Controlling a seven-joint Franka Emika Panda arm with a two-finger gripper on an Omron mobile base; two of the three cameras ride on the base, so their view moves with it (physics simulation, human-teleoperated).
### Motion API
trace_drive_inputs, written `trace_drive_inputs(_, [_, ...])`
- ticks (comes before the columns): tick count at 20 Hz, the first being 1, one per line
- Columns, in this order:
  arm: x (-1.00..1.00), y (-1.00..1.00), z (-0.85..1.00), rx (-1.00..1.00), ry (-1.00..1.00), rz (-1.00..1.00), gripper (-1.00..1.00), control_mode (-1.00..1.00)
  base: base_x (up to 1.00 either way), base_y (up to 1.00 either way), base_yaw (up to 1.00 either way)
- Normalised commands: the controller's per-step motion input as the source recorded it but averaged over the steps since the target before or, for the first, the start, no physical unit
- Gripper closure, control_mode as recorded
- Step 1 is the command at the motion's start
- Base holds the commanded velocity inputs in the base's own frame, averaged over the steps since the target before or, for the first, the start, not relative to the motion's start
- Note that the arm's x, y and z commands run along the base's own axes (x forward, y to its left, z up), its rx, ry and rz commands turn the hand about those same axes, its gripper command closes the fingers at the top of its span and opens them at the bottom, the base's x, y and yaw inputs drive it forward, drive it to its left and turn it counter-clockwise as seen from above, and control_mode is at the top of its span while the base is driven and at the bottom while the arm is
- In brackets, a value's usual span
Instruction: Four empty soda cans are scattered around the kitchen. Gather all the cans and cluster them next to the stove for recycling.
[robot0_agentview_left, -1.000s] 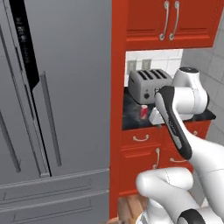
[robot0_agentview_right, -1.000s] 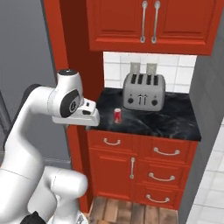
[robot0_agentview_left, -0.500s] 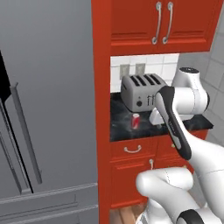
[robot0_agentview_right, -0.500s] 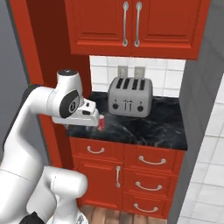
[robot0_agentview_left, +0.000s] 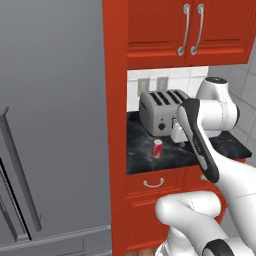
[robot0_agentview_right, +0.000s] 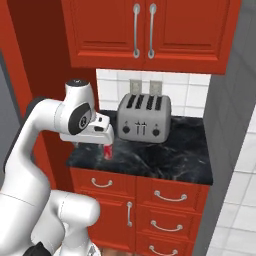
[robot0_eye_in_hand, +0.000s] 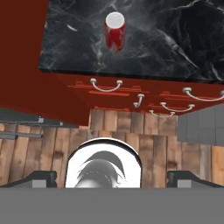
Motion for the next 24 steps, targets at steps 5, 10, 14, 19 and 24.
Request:
trace_drive_inputs(5, [0.0,0.0,0.0,0.0,0.0,0.0,-1.0,1.0,0.34,0.0,0.0])
trace_drive_inputs(10, [0.0,0.0,0.0,0.0,0.0,0.0,-1.0,1.0,0.36,0.0,0.0])
trace_drive_inputs(14, [0.0,0.0,0.0,0.0,0.0,0.0,-1.0,1.0,0.33,0.02,0.0])
trace_drive_inputs(19, [0.0,0.0,0.0,0.0,0.0,0.0,-1.0,1.0,0.32,0.05,0.0])
trace_drive_inputs(24, [0.0,0.0,0.0,0.0,0.0,0.0,-1.0,1.0,0.38,0.08,0.0])
